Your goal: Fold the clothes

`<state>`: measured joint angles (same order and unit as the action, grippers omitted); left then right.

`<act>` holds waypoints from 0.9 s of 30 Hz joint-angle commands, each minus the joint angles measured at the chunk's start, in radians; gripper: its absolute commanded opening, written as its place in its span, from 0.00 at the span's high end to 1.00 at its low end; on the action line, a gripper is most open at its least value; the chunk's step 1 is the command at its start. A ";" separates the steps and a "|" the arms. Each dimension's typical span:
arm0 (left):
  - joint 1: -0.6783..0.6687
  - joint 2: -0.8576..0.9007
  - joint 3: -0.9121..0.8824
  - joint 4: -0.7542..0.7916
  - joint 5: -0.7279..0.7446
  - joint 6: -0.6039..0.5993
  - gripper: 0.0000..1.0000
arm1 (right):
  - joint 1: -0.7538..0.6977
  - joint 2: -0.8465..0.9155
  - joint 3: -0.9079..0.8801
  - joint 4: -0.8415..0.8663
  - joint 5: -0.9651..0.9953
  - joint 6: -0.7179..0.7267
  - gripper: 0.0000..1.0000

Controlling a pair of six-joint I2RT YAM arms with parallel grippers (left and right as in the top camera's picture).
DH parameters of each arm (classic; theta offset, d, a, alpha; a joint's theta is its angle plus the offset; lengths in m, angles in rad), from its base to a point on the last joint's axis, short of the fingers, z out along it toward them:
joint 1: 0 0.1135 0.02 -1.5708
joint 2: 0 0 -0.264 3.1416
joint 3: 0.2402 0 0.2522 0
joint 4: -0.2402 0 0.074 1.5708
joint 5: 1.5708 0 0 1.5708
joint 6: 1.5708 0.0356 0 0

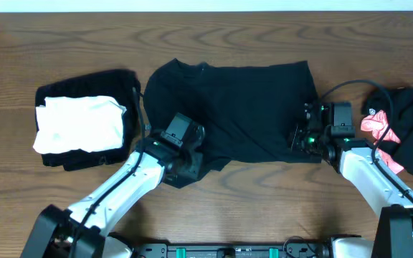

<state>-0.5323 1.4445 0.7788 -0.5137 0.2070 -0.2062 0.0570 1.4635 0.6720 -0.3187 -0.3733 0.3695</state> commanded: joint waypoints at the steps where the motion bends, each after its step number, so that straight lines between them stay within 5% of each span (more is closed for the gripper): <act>1: -0.001 0.020 0.003 0.030 -0.152 0.010 0.76 | 0.018 0.003 -0.003 -0.039 -0.017 -0.042 0.97; 8: -0.001 0.163 0.001 0.045 -0.117 0.022 0.75 | 0.053 0.056 -0.003 -0.032 0.061 -0.015 0.97; 14: -0.001 0.196 0.001 -0.058 -0.057 0.000 0.75 | 0.053 0.163 -0.003 -0.022 0.225 0.166 0.99; 27: 0.000 0.195 0.002 -0.217 0.012 -0.043 0.81 | 0.025 0.227 -0.001 0.164 0.365 0.174 0.99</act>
<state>-0.5320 1.6161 0.7956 -0.7177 0.2070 -0.2363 0.1009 1.6432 0.6987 -0.1562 -0.1402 0.5308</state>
